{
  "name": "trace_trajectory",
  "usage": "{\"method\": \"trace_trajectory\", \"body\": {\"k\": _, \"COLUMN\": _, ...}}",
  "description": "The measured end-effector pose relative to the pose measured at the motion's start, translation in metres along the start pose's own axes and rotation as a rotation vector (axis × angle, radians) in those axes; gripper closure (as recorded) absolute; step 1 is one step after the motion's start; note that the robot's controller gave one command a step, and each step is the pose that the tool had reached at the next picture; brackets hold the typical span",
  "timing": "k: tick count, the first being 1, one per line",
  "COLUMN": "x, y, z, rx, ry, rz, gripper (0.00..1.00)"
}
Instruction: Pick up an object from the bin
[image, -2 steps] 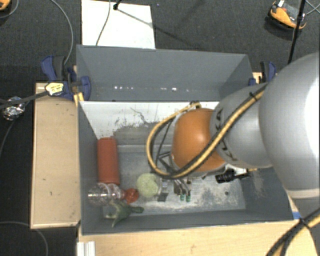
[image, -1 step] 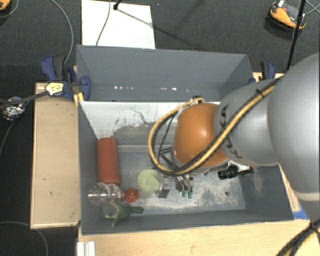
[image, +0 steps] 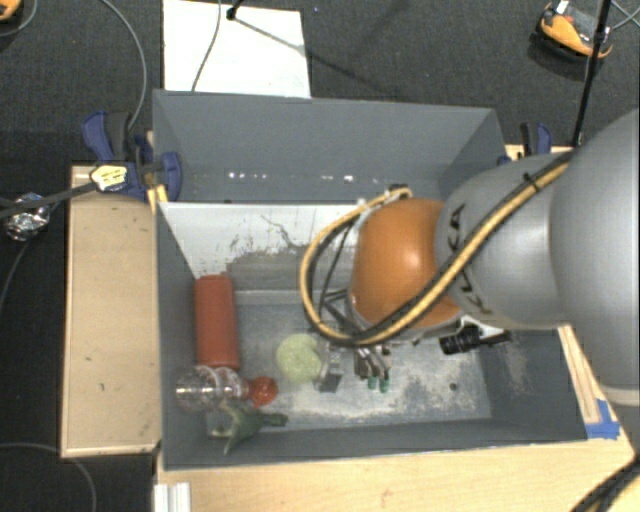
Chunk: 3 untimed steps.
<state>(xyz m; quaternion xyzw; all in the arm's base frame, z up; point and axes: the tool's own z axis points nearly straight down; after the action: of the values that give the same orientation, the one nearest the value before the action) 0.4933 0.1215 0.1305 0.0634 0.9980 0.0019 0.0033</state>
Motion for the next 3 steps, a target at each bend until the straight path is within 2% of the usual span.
{"method": "trace_trajectory", "body": {"k": 3, "x": 0.000, "y": 0.000, "z": -0.038, "rx": 0.001, "ry": 0.002, "rz": -0.002, "gripper": 1.00}}
